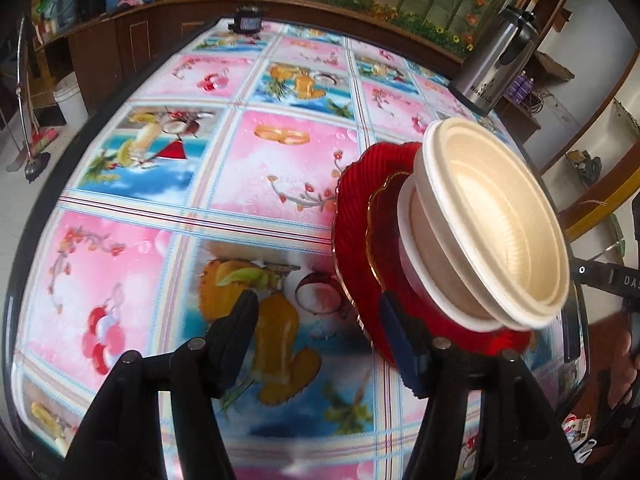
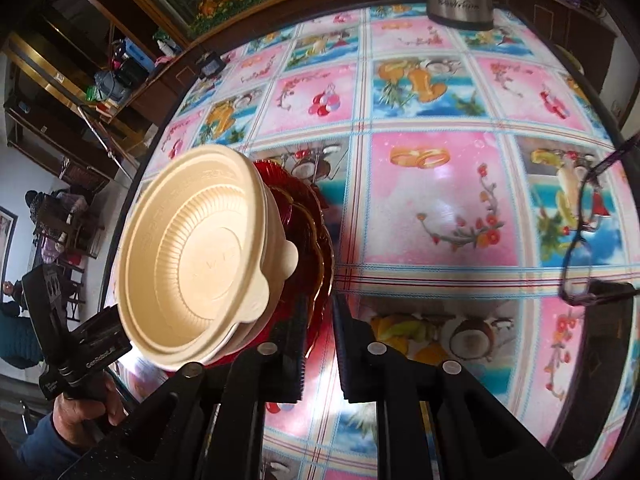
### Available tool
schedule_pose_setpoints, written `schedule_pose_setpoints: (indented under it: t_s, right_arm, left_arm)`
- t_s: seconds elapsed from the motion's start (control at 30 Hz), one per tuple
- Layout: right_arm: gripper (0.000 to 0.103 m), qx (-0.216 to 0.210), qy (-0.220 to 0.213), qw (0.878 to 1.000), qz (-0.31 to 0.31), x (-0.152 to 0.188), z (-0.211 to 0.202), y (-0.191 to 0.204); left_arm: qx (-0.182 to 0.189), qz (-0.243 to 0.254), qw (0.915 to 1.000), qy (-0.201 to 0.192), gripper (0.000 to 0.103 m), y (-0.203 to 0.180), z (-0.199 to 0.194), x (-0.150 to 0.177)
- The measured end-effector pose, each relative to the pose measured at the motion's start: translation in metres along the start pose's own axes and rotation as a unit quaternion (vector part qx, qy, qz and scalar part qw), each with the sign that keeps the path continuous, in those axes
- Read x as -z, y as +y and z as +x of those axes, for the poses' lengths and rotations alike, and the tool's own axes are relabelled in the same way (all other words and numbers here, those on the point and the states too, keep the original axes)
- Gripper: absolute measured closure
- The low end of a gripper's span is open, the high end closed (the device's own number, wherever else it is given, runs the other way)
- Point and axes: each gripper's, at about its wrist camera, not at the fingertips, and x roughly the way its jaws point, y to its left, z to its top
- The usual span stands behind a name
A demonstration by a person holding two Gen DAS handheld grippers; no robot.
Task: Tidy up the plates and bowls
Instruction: 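Lower the stack onto the tablecloth and open the left gripper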
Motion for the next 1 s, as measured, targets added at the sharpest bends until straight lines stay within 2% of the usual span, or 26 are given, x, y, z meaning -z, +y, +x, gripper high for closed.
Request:
schedule_pose_setpoints:
  t_s: [0.23,0.37,0.53,0.73,0.83,1.0]
  right_arm:
    - [0.072,0.007,-0.026,1.000,0.013,0.010,-0.024,-0.002]
    - [0.055,0.009,-0.046,0.999,0.023,0.017,-0.035,0.000]
    - [0.036,0.030,-0.075,0.997,0.006,0.028,-0.047,0.009]
    - [0.034,0.048,-0.099,0.994,-0.026,0.036,-0.057,0.017]
    - [0.029,0.045,-0.122,0.991,-0.034,0.039,-0.063,0.021]
    - [0.027,0.034,-0.165,0.984,-0.052,0.046,-0.065,0.027]
  left_arm:
    - [0.005,0.002,0.9998,-0.020,0.033,0.003,-0.023,0.014]
    - [0.006,0.004,0.9991,-0.041,0.024,0.003,-0.038,0.019]
    - [0.009,0.000,0.9980,-0.063,0.018,0.004,-0.053,0.023]
    - [0.010,0.015,0.9942,-0.106,0.016,-0.001,-0.073,0.036]
    - [-0.002,0.022,0.9918,-0.126,0.012,0.000,-0.079,0.046]
    - [-0.007,0.014,0.9894,-0.144,0.012,0.007,-0.079,0.058]
